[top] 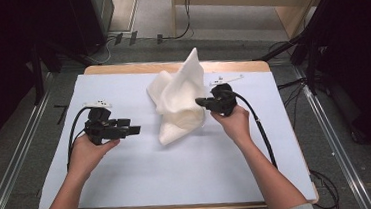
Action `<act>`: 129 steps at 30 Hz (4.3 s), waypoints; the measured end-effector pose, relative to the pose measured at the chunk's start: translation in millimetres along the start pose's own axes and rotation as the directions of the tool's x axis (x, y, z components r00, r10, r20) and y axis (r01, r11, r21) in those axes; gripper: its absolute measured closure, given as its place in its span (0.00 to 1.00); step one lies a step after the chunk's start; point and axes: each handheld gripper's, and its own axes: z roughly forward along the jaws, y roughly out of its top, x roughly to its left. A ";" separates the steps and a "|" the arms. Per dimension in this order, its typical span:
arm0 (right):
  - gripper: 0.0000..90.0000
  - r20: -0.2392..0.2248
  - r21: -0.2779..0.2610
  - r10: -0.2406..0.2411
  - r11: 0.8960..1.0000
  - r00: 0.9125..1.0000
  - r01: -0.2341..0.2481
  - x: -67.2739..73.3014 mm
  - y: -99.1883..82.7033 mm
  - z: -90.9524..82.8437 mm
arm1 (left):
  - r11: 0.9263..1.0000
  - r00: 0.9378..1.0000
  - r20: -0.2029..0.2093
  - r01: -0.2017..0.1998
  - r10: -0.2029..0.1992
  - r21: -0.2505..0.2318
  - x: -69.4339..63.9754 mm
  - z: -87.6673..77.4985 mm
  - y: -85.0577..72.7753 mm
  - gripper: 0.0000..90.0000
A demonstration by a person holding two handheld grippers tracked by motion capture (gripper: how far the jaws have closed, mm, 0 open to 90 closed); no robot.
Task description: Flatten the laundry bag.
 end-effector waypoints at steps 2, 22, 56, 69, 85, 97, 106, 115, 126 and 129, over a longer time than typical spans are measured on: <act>1.00 -0.007 0.012 -0.013 1.000 1.000 0.013 6.0 -1.4 3.6 | 1.000 1.000 0.000 -0.013 0.013 -0.002 -1.8 4.5 5.0 0.39; 1.00 -0.059 0.075 -0.082 0.993 0.995 0.086 41.4 -23.6 25.5 | 0.998 0.999 -0.012 -0.042 0.042 -0.043 15.2 43.7 59.2 0.39; 0.94 0.042 -0.120 0.009 0.993 0.999 -0.004 -1.4 -15.5 -77.0 | 0.955 0.947 0.124 -0.298 0.297 -0.011 -58.5 66.4 38.2 0.96; 0.75 0.080 -0.146 -0.017 0.989 0.997 0.028 4.5 -7.0 -98.4 | 0.924 0.911 0.167 -0.383 0.376 0.007 -92.0 101.8 6.4 0.95; 0.53 0.063 -0.153 -0.062 0.986 0.996 0.071 46.0 20.8 -91.5 | 0.932 0.916 0.174 -0.361 0.361 -0.035 -93.3 129.5 -12.0 0.93; 0.61 -0.010 -0.013 -0.069 0.998 0.998 0.068 55.1 18.7 -52.3 | 0.946 0.924 0.209 -0.324 0.321 -0.023 -85.5 124.0 -11.3 0.83; 0.96 -0.043 0.048 -0.065 0.997 0.997 0.067 38.9 5.4 -42.3 | 0.956 0.941 0.197 -0.290 0.276 0.044 -74.4 101.3 -3.1 0.62; 0.96 -0.034 0.021 -0.082 0.996 0.996 0.083 35.9 3.9 -54.7 | 0.962 0.947 0.185 -0.273 0.262 0.034 -61.0 66.3 -0.4 0.51; 0.95 -0.056 -0.016 -0.078 0.997 0.995 0.077 32.7 -10.2 -84.7 | 0.980 0.977 0.078 -0.197 0.198 -0.020 -18.8 35.3 6.7 0.48; 0.95 -0.055 -0.014 -0.094 0.996 0.994 0.094 36.7 -15.0 -88.9 | 0.984 0.982 0.069 -0.177 0.176 0.005 -2.0 42.9 10.2 0.45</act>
